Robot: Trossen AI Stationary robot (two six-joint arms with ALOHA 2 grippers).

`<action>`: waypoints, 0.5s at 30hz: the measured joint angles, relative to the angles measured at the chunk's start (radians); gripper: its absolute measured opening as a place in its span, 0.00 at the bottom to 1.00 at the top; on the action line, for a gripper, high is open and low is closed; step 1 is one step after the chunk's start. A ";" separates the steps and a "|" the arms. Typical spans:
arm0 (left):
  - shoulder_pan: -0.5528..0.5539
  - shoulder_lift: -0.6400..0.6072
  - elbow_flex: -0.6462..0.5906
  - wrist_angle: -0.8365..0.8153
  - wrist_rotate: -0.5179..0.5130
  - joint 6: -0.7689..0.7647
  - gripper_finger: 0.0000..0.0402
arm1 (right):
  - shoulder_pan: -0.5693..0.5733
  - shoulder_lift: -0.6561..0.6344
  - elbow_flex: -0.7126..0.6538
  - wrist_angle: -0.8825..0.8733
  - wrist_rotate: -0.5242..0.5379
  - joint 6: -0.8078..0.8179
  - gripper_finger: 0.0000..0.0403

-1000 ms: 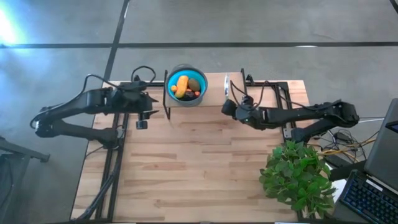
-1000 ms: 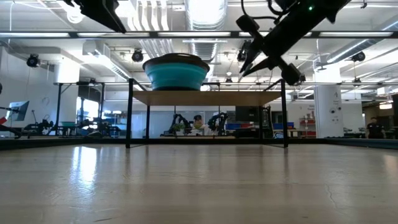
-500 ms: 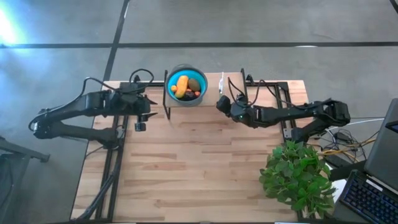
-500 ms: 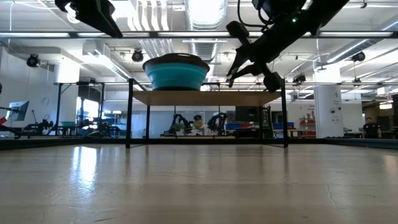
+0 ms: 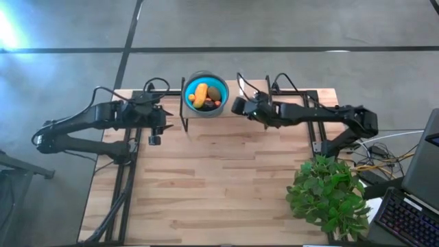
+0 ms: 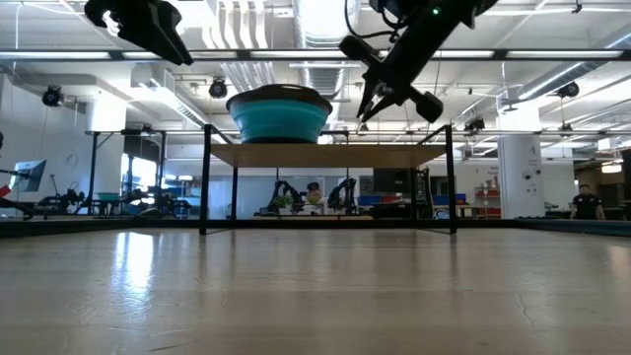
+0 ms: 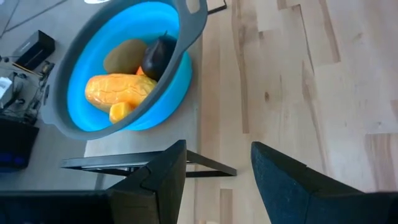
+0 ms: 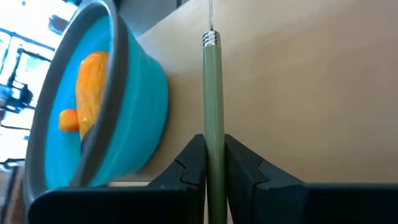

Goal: Pick & Place Fruit
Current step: Put the table knife on the shelf

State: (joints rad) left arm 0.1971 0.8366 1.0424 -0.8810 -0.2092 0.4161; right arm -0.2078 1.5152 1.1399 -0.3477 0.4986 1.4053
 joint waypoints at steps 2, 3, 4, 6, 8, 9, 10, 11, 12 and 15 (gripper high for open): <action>0.002 -0.002 0.000 0.002 0.000 0.001 0.46 | -0.018 0.017 0.050 -0.060 -0.023 -0.030 0.07; 0.002 -0.003 0.000 0.003 0.000 0.001 0.46 | -0.026 0.029 0.073 -0.088 -0.031 -0.042 0.07; 0.002 -0.005 0.000 0.006 0.000 0.001 0.46 | -0.032 0.040 0.094 -0.110 -0.034 -0.051 0.07; 0.003 -0.007 0.000 0.008 -0.003 0.001 0.46 | -0.042 0.059 0.124 -0.152 -0.039 -0.055 0.07; 0.004 -0.009 0.000 0.008 -0.015 0.001 0.46 | -0.045 0.077 0.145 -0.169 -0.039 -0.056 0.07; 0.004 -0.010 0.000 0.008 -0.027 0.001 0.46 | -0.047 0.082 0.150 -0.174 -0.040 -0.057 0.07; 0.004 -0.011 0.000 0.008 -0.033 0.001 0.46 | -0.048 0.087 0.150 -0.178 -0.047 -0.056 0.07; 0.004 -0.012 0.000 0.008 -0.035 0.001 0.46 | -0.049 0.090 0.150 -0.179 -0.057 -0.056 0.07; 0.005 -0.014 0.000 0.008 -0.037 0.002 0.46 | -0.049 0.092 0.147 -0.179 -0.062 -0.052 0.07; 0.005 -0.017 0.000 0.008 -0.038 0.009 0.46 | -0.049 0.091 0.133 -0.180 -0.063 -0.034 0.07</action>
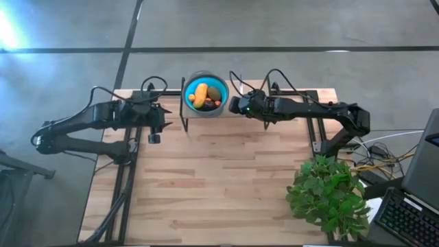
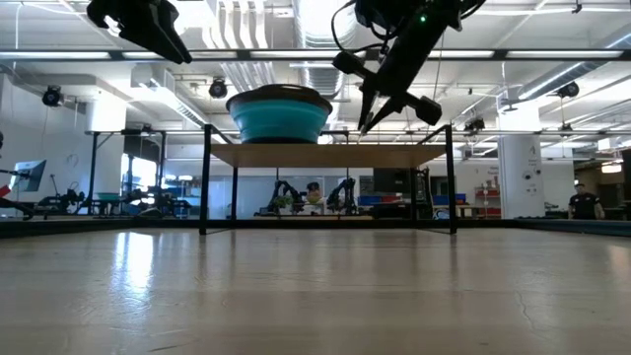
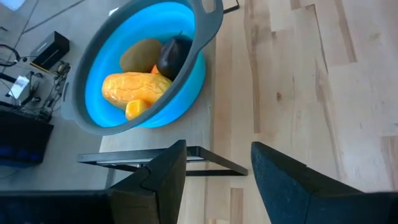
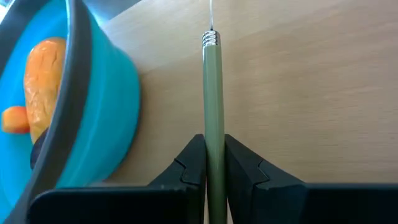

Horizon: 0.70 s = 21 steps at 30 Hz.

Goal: Pick & Place Fruit
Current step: Put the table knife on the shelf

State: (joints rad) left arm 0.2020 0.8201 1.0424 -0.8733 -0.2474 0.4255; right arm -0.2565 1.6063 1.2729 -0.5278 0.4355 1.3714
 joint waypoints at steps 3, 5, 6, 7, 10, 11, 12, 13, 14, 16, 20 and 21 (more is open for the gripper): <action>0.000 0.000 0.000 0.000 0.000 0.001 0.46 | 0.000 -0.013 -0.020 0.000 0.000 0.017 0.07; 0.000 -0.001 0.000 0.000 0.000 0.004 0.46 | 0.000 -0.021 -0.032 0.001 0.000 0.029 0.07; 0.000 -0.001 0.000 0.000 0.000 0.008 0.46 | 0.000 -0.021 -0.037 -0.001 0.000 0.039 0.07; 0.000 -0.001 0.000 0.000 -0.001 0.011 0.46 | 0.000 -0.021 -0.040 0.000 -0.001 0.047 0.07; 0.000 -0.001 0.000 0.002 -0.001 0.019 0.46 | -0.001 -0.021 -0.049 -0.001 -0.014 0.065 0.07; 0.000 -0.001 0.000 0.002 -0.001 0.020 0.46 | -0.001 -0.020 -0.049 0.001 -0.015 0.066 0.07; 0.000 -0.001 0.000 0.002 -0.001 0.022 0.46 | -0.001 -0.020 -0.050 0.000 -0.016 0.066 0.07; 0.000 -0.001 0.000 0.002 -0.001 0.021 0.46 | -0.001 -0.020 -0.050 0.000 -0.017 0.067 0.07; 0.000 -0.001 0.000 0.002 -0.001 0.022 0.46 | -0.001 -0.020 -0.050 0.001 -0.017 0.067 0.07; 0.000 -0.001 0.000 0.002 -0.001 0.024 0.46 | -0.001 -0.020 -0.050 0.000 -0.018 0.069 0.07; 0.000 -0.001 0.000 0.002 -0.002 0.025 0.46 | -0.002 -0.020 -0.050 0.001 -0.032 0.069 0.07; 0.000 -0.001 0.000 0.002 -0.002 0.025 0.46 | -0.002 -0.020 -0.050 0.000 -0.039 0.069 0.07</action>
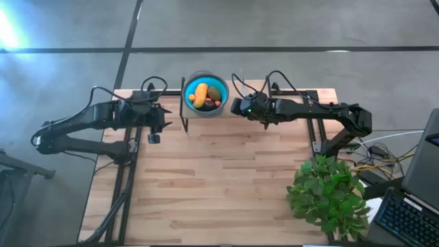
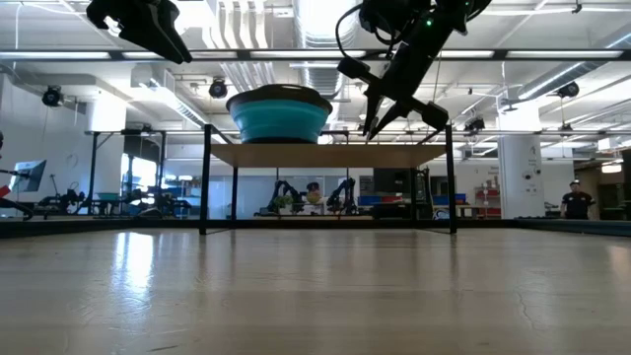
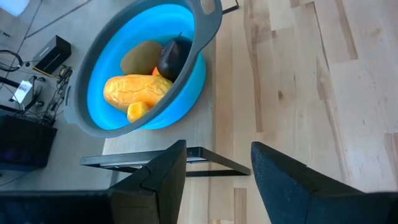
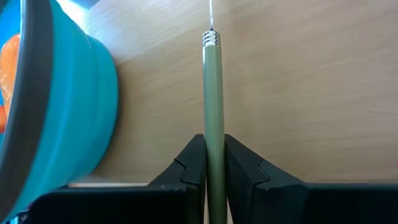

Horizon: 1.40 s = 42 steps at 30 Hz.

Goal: Pick & Place Fruit
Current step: Put the table knife on the shelf

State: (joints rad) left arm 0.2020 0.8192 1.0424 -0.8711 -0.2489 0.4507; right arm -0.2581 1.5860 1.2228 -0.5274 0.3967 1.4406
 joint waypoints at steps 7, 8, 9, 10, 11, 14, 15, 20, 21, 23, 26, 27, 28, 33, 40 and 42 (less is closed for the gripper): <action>0.000 0.000 0.000 0.001 0.000 0.000 0.46 | -0.002 0.000 -0.007 -0.002 -0.007 0.000 0.07; 0.000 0.000 0.000 0.001 0.000 0.000 0.46 | -0.002 0.000 -0.011 -0.001 -0.008 0.001 0.07; 0.000 0.000 0.000 0.001 0.000 0.000 0.46 | -0.002 0.000 -0.015 -0.002 -0.009 0.005 0.07; 0.000 0.000 0.000 0.001 0.000 0.000 0.46 | -0.002 0.000 -0.018 -0.004 -0.009 0.006 0.07; 0.000 0.000 0.000 0.001 -0.001 0.000 0.46 | -0.002 0.000 -0.020 -0.004 -0.009 0.006 0.07; 0.000 0.000 0.000 0.001 -0.001 0.000 0.46 | -0.002 0.000 -0.026 0.000 -0.010 0.007 0.07; 0.000 0.000 0.000 0.003 -0.001 0.000 0.46 | -0.002 0.000 -0.028 -0.001 -0.009 0.008 0.07; 0.000 0.001 0.000 0.016 -0.001 0.002 0.46 | -0.002 0.000 -0.029 -0.002 -0.013 0.015 0.07; 0.000 0.001 0.000 0.016 -0.001 0.001 0.46 | -0.002 0.000 -0.029 -0.004 -0.012 0.015 0.07; 0.000 0.001 0.000 0.017 -0.001 0.002 0.46 | -0.002 0.000 -0.029 -0.010 -0.012 0.016 0.07; 0.000 0.001 0.000 0.018 -0.001 0.002 0.46 | -0.003 0.000 -0.029 -0.012 -0.012 0.015 0.07; 0.000 0.001 0.000 0.018 -0.001 0.002 0.46 | -0.004 0.000 -0.029 -0.013 -0.013 0.016 0.07; 0.000 0.001 0.000 0.019 -0.001 0.002 0.46 | -0.005 0.000 -0.029 -0.013 -0.013 0.015 0.07; 0.000 0.001 0.000 0.022 -0.003 0.002 0.46 | -0.013 -0.002 -0.034 -0.013 -0.032 0.010 0.07; 0.000 0.001 0.000 0.026 -0.003 0.003 0.46 | -0.021 -0.003 -0.035 -0.013 -0.064 0.003 0.07; 0.000 0.001 0.000 0.026 -0.003 0.002 0.46 | -0.023 -0.003 -0.035 -0.014 -0.072 0.003 0.07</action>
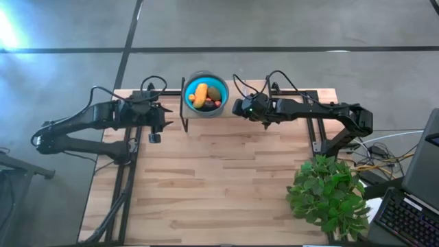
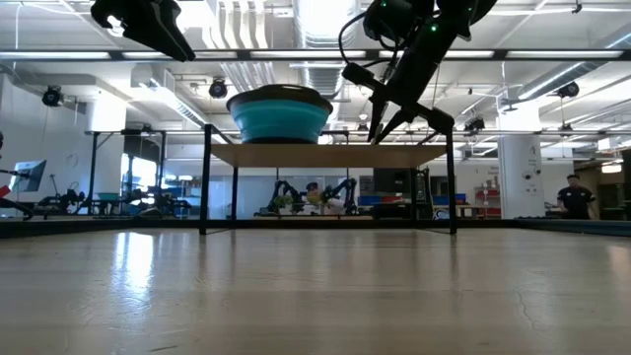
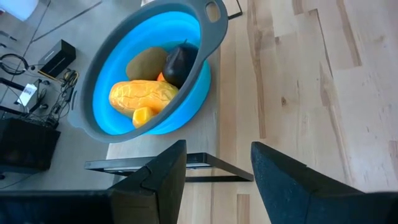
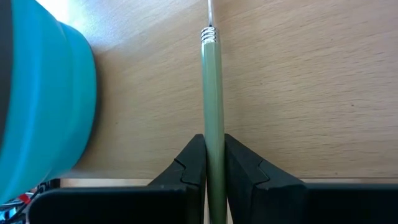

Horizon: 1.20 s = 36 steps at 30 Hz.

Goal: Pick & Place Fruit
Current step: Put the table knife on the shelf

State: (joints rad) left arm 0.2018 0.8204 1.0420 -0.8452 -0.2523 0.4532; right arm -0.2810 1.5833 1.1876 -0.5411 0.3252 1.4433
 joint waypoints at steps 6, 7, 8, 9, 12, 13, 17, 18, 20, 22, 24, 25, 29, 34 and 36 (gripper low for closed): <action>0.000 0.000 0.000 0.000 0.000 -0.001 0.46 | -0.004 0.000 0.000 -0.001 -0.006 -0.002 0.07; 0.000 0.000 0.000 0.000 0.000 -0.001 0.46 | -0.005 0.000 0.000 -0.002 -0.006 -0.002 0.07; 0.000 0.000 0.000 0.000 0.000 -0.002 0.46 | -0.005 0.000 0.000 -0.002 -0.008 -0.002 0.07; 0.000 0.000 0.000 0.000 0.000 -0.002 0.46 | -0.005 0.000 0.000 -0.002 -0.008 -0.002 0.07; 0.000 0.000 0.000 0.000 0.000 -0.002 0.46 | -0.006 0.000 -0.001 -0.002 -0.008 -0.002 0.08; 0.000 0.000 0.000 0.000 0.000 -0.002 0.46 | -0.006 0.000 -0.001 -0.002 -0.009 -0.002 0.08; 0.000 0.000 0.000 0.015 0.000 -0.003 0.46 | -0.006 0.000 -0.001 -0.003 -0.012 0.001 0.11; 0.000 0.000 0.000 0.018 0.000 -0.003 0.46 | -0.006 0.000 -0.001 -0.003 -0.012 0.002 0.12; 0.000 0.000 0.000 0.019 0.000 -0.003 0.46 | -0.006 0.000 -0.001 -0.003 -0.012 0.001 0.12; 0.000 0.000 0.000 0.023 0.000 -0.002 0.46 | -0.006 0.000 -0.001 -0.003 -0.012 0.000 0.13; 0.000 0.000 0.000 0.024 0.000 0.000 0.46 | -0.006 0.001 -0.001 -0.004 -0.012 -0.001 0.12; 0.000 0.000 0.000 0.024 0.000 0.001 0.46 | -0.006 0.001 -0.001 -0.004 -0.012 -0.002 0.11; 0.000 0.000 0.000 0.024 0.000 0.002 0.46 | -0.006 0.001 -0.001 -0.004 -0.012 -0.003 0.10; 0.000 0.000 0.000 0.023 0.000 0.003 0.46 | -0.006 0.001 -0.001 -0.004 -0.012 -0.003 0.14; 0.000 0.000 0.000 0.023 0.000 0.003 0.46 | -0.006 0.002 -0.001 -0.003 -0.012 -0.007 0.16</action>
State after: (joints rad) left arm 0.2016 0.8204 1.0416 -0.8226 -0.2527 0.4564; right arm -0.2871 1.5848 1.1862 -0.5438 0.3134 1.4364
